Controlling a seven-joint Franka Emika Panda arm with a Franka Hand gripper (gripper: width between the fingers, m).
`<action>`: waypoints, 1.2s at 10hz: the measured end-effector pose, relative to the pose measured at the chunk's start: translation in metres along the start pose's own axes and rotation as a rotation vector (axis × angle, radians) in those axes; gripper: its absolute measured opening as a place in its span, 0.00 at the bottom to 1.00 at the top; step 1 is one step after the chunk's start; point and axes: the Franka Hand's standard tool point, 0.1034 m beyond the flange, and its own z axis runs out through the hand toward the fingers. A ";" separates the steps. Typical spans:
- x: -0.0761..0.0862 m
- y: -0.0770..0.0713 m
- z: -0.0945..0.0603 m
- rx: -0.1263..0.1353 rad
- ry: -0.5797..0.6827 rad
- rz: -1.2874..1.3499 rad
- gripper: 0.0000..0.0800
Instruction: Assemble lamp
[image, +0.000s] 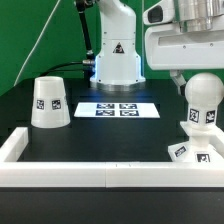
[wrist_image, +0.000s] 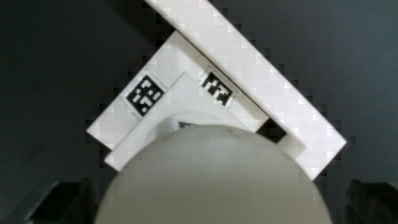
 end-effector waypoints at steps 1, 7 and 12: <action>0.000 0.000 0.000 0.000 0.000 -0.050 0.87; 0.005 0.002 -0.003 -0.092 0.024 -0.758 0.87; 0.006 0.003 -0.003 -0.107 0.009 -1.133 0.87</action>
Offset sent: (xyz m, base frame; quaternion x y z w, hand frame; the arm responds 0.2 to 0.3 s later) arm 0.0062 -0.0127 0.0056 -0.0630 0.0112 -0.2884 0.9554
